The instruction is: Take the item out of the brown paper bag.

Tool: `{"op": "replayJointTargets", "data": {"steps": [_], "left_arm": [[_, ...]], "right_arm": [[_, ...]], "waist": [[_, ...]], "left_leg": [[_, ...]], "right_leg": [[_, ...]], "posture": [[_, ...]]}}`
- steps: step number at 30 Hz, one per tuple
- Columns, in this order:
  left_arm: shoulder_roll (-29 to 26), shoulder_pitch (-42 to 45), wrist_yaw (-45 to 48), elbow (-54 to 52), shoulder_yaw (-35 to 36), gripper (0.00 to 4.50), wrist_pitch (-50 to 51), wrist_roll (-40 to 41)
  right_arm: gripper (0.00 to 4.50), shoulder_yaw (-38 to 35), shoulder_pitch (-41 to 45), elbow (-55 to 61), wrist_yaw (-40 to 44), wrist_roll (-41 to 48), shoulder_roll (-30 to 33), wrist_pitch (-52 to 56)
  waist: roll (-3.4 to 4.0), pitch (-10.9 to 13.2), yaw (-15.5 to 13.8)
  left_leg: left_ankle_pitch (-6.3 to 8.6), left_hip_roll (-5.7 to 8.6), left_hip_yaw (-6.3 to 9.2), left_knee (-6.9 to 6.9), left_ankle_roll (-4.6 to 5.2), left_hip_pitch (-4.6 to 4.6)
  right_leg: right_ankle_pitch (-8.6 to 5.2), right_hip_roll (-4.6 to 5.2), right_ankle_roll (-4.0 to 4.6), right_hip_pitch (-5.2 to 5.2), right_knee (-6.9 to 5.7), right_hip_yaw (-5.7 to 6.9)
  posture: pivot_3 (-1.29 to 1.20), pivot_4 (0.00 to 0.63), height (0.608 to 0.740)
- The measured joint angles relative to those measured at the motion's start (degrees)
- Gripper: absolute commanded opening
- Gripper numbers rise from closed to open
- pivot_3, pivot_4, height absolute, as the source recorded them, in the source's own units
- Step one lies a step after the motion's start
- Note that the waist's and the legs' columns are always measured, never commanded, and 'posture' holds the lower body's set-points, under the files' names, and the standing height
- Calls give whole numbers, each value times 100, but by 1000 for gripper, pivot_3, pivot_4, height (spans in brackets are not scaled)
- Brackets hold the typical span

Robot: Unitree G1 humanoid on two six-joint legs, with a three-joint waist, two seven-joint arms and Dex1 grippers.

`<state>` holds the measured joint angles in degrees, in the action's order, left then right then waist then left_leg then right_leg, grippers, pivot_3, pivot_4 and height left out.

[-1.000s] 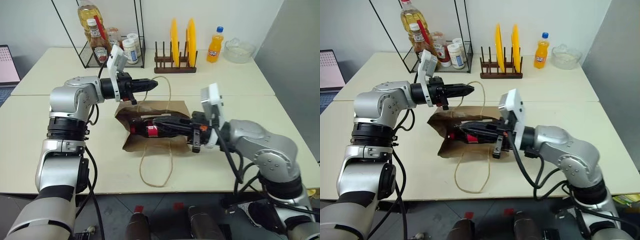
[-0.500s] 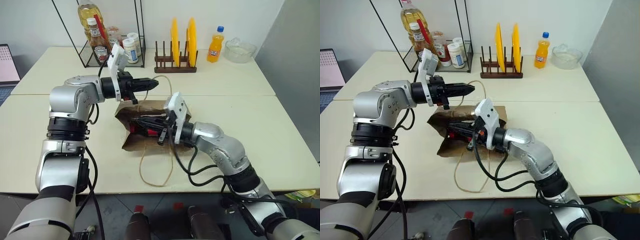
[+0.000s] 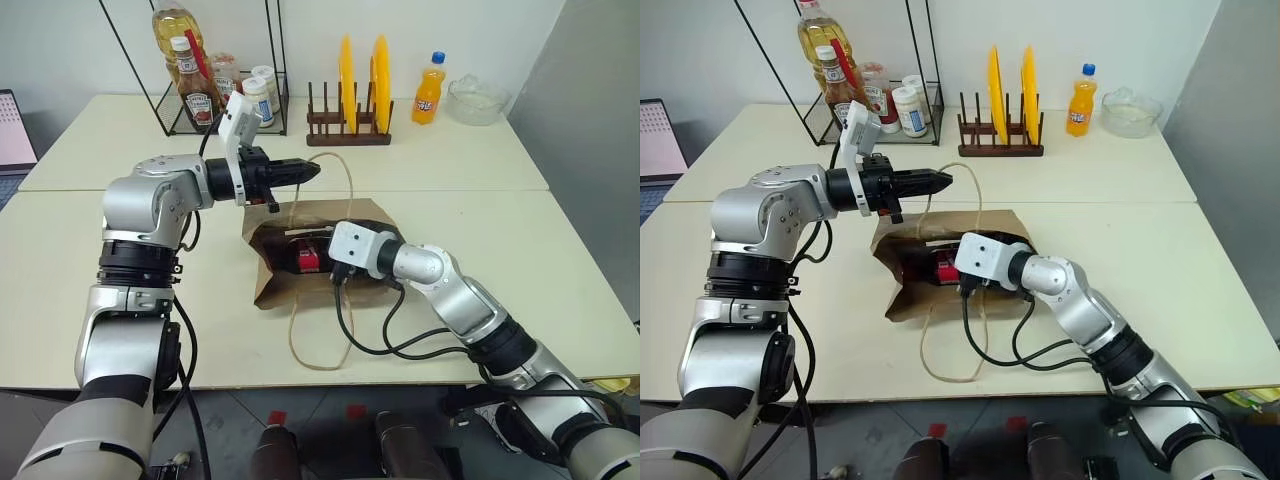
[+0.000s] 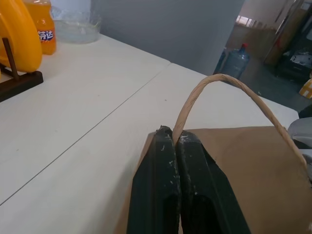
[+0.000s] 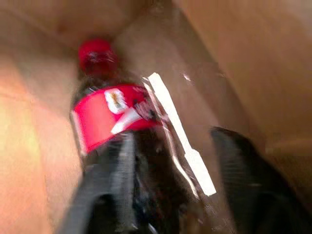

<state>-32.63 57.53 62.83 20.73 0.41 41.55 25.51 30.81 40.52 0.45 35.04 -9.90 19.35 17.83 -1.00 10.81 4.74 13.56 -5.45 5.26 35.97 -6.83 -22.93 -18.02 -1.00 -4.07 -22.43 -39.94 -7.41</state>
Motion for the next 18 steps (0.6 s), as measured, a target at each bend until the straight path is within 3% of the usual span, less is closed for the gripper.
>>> {"op": "replayJointTargets", "data": {"steps": [1,3,16,18], "left_arm": [[9,-5,-18,-8,0,0,-4,0],[16,-36,-45,-51,4,0,-12,3],[20,-248,-293,-363,114,0,4,80],[24,-258,-394,-362,134,0,-71,62]], "right_arm": [[4079,36,37,0,128,-7,-35,121],[4456,123,147,-12,300,-67,-49,236],[4456,544,805,-1461,202,-1299,-270,-103],[4079,548,805,-1479,206,-1385,-225,-256]], "waist": [[0,0,0],[0,0,0],[1,1,-2],[1,1,-4]], "left_leg": [[0,0,3,0,-1,0],[-1,0,5,1,-1,0],[-3,3,17,0,-6,-2],[-4,3,19,0,-6,-2]], "right_leg": [[0,0,0,1,0,3],[0,0,0,2,0,4],[0,3,0,7,2,15],[0,3,0,7,2,17]], "posture": [[0,150,740],[0,150,740],[0,150,740],[0,150,740]]}}
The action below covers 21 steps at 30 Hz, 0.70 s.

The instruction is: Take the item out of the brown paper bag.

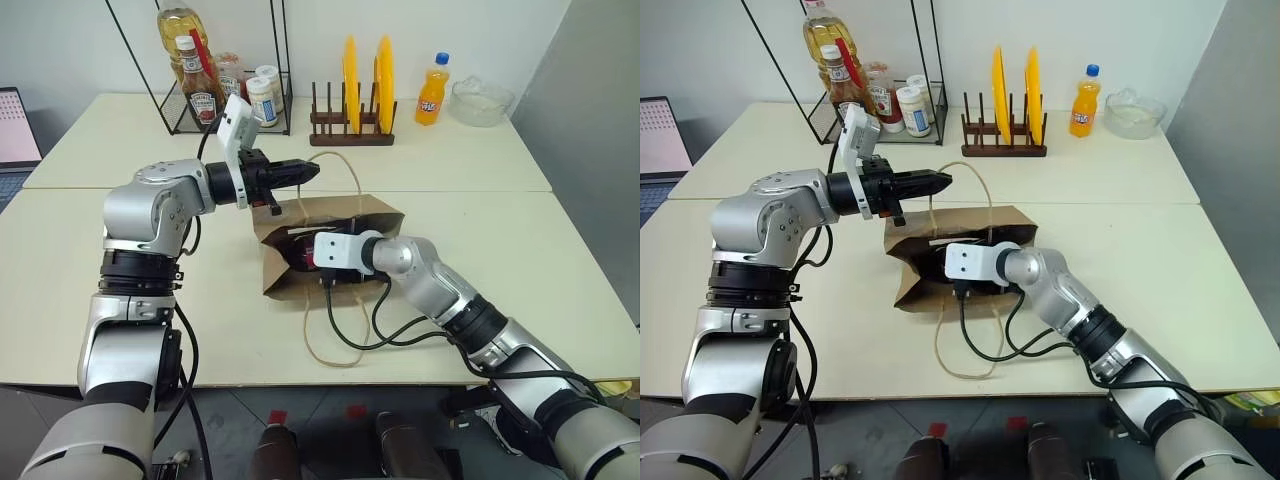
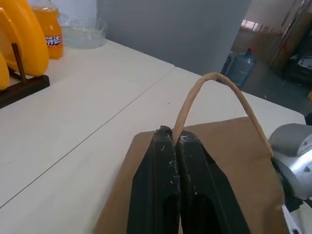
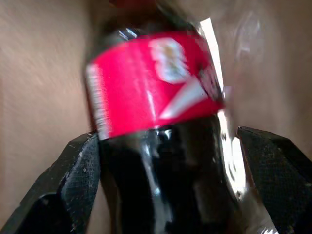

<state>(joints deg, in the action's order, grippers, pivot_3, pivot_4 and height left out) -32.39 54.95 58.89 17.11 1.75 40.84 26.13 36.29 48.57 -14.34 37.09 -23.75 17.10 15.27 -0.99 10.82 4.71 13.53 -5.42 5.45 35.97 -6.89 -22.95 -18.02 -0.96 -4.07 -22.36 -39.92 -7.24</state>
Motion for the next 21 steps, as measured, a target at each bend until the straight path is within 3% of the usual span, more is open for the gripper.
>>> {"op": "replayJointTargets", "data": {"steps": [3,4,16,21], "left_arm": [[8,3,-95,54,20,0,-86,-25],[12,3,-95,66,20,0,-114,-26],[121,111,-191,435,16,0,-423,-154],[217,234,-159,660,-14,0,-602,-247]], "right_arm": [[3243,-9,-39,5,19,-91,59,-194],[3150,-31,-75,49,19,-102,79,-228],[3150,-862,-745,2002,666,508,455,103],[3150,-1566,-1152,3028,1157,1546,573,527]], "waist": [[0,0,1],[0,0,1],[4,3,-1],[5,4,-22]], "left_leg": [[0,0,1,-1,0,0],[0,0,2,-1,0,0],[-1,1,12,-3,-2,-4],[-1,2,17,-4,-2,-9]], "right_leg": [[0,0,0,0,0,1],[0,0,0,0,0,2],[-1,-1,1,1,2,9],[-1,0,1,4,8,14]], "posture": [[0,150,740],[0,150,740],[0,150,740],[0,150,740]]}}
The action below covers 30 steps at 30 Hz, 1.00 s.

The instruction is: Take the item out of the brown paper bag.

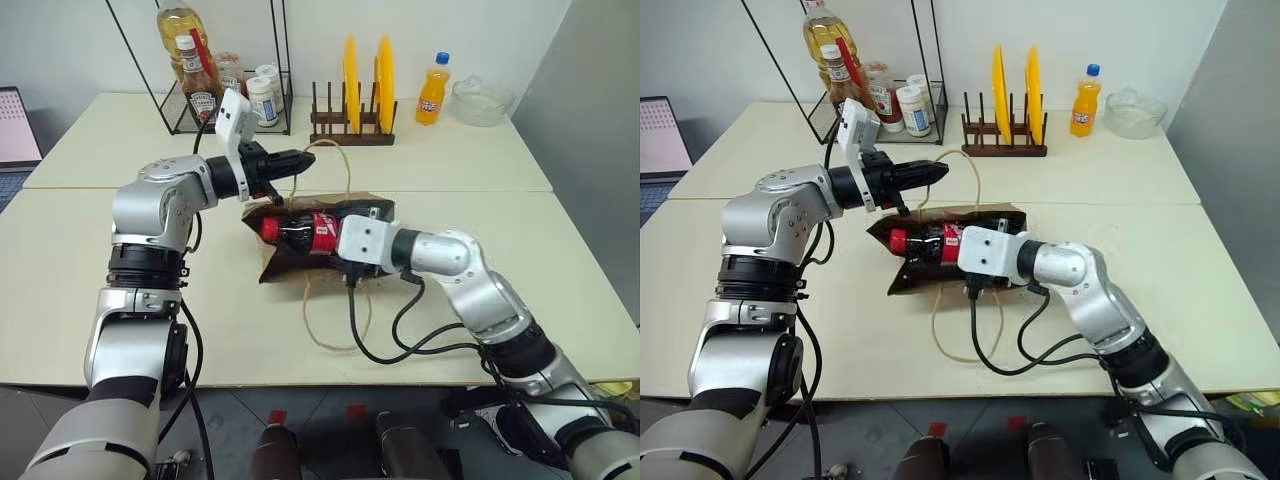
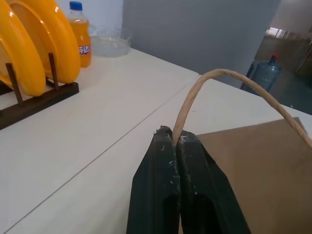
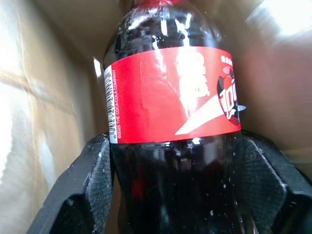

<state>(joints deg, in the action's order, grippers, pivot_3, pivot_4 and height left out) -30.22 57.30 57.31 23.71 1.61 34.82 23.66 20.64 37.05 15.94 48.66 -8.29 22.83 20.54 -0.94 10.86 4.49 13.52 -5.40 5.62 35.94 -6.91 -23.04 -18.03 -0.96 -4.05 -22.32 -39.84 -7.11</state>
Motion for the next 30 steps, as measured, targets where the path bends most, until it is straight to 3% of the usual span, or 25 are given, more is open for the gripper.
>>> {"op": "replayJointTargets", "data": {"steps": [5,8,12,15,20,24,30], "left_arm": [[23,54,112,190,-20,0,-52,-78],[21,79,235,229,-52,0,-56,-121],[18,80,364,262,-124,0,-56,-145],[17,82,461,268,-128,0,-56,-155],[1,134,507,415,-130,0,-151,-238],[104,199,540,492,-140,0,-189,-256],[146,203,582,492,-163,0,-192,-262]], "right_arm": [[3150,-797,-416,1072,726,1441,555,938],[3150,-1655,-289,1660,816,2406,935,1978],[3150,-2667,364,1611,457,2818,1532,2877],[3150,-3014,559,1175,-21,2689,1955,3130],[3150,-2721,-683,-210,-519,1576,3163,2622],[3150,-2083,-1237,-757,-380,1376,3163,2207],[3150,-1671,-1167,-1117,-249,1354,3050,2061]], "waist": [[5,5,-26],[17,14,-44],[25,19,-54],[25,19,-63],[24,18,-173],[55,37,-117],[64,42,-50]], "left_leg": [[0,1,2,0,0,-1],[0,2,3,2,0,0],[1,3,1,0,1,1],[1,3,-1,-7,2,0],[2,5,-19,-15,4,-17],[-6,1,-55,-12,-11,-33],[-7,-1,-61,-11,-13,-33]], "right_leg": [[0,1,0,1,5,2],[0,1,0,2,2,1],[-1,1,2,1,2,-1],[-4,2,5,0,14,-2],[-3,12,5,0,58,-2],[-3,18,4,-9,73,-8],[-3,20,2,-8,73,-6]], "posture": [[0,150,740],[0,150,740],[0,150,740],[0,150,740],[0,150,740],[0,150,740],[0,150,740]]}}
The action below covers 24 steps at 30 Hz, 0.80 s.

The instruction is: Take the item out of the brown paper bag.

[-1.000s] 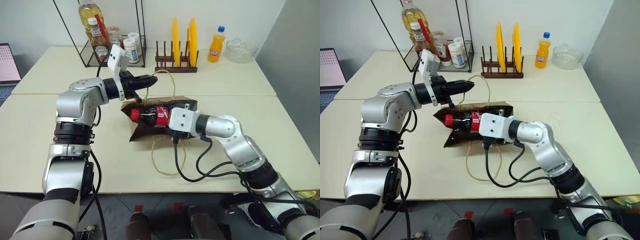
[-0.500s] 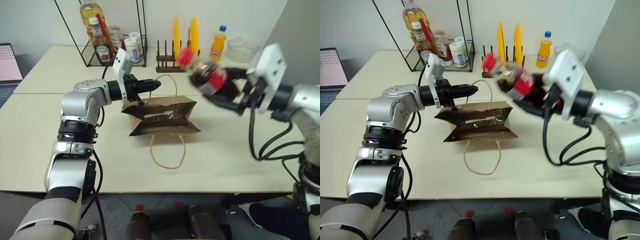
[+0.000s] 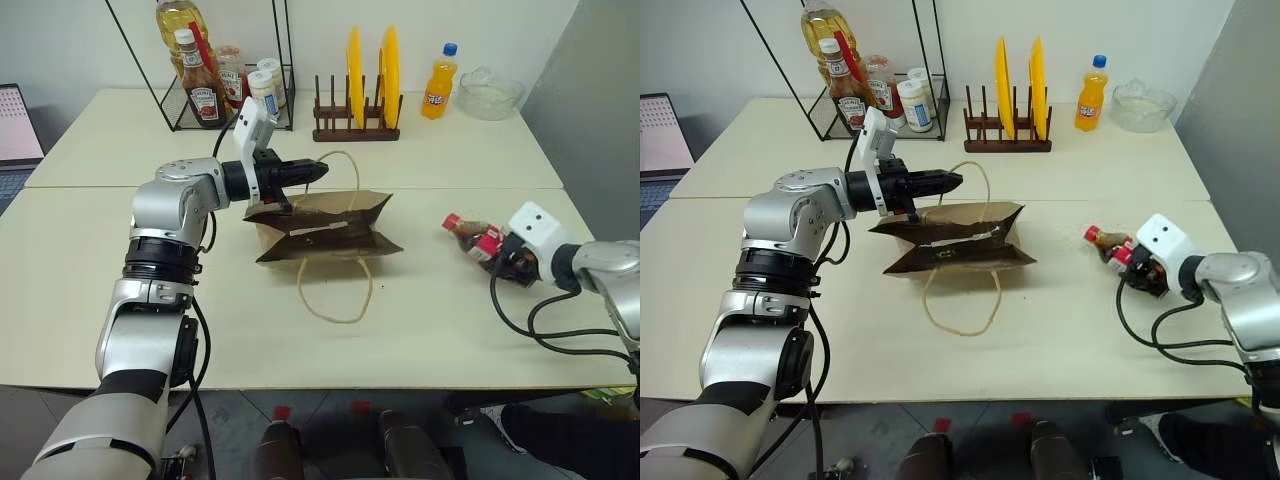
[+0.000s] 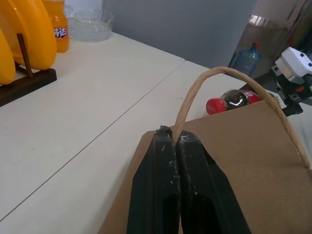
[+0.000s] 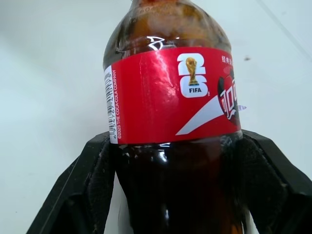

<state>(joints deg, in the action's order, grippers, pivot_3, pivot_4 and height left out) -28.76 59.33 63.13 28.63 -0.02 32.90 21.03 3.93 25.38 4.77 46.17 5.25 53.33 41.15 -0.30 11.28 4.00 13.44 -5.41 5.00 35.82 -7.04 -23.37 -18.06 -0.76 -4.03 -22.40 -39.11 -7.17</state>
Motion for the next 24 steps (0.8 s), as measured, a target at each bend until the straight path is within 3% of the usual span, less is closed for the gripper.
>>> {"op": "replayJointTargets", "data": {"steps": [4,11,16,19,24], "left_arm": [[-30,-5,-12,-9,9,0,3,-5],[-45,-38,-127,-165,34,0,33,-2],[-52,19,-410,96,125,0,-132,-68],[-32,320,-767,770,211,613,-569,-269],[-116,615,-852,1433,376,2105,-1138,-421]], "right_arm": [[4465,60,103,-102,76,-3,6,-61],[4465,11,89,55,302,66,86,-262],[4465,-854,143,861,231,733,-221,115],[4500,-1272,144,1546,-92,1106,-575,506],[4500,-1418,-274,2108,-818,1175,-1133,754]], "waist": [[0,0,-33],[0,0,-66],[0,0,-60],[0,0,-78],[-2,-1,-90]], "left_leg": [[0,0,1,4,1,0],[0,0,1,5,-1,0],[-1,-2,4,6,-1,2],[-1,-1,8,10,0,1],[-1,1,6,10,-1,-4]], "right_leg": [[1,1,-3,4,0,3],[1,2,-4,6,0,4],[2,1,-3,8,-5,8],[2,1,-3,9,-9,14],[2,5,-3,9,-4,13]], "posture": [[0,150,740],[0,150,740],[0,150,740],[0,150,740],[0,150,740]]}}
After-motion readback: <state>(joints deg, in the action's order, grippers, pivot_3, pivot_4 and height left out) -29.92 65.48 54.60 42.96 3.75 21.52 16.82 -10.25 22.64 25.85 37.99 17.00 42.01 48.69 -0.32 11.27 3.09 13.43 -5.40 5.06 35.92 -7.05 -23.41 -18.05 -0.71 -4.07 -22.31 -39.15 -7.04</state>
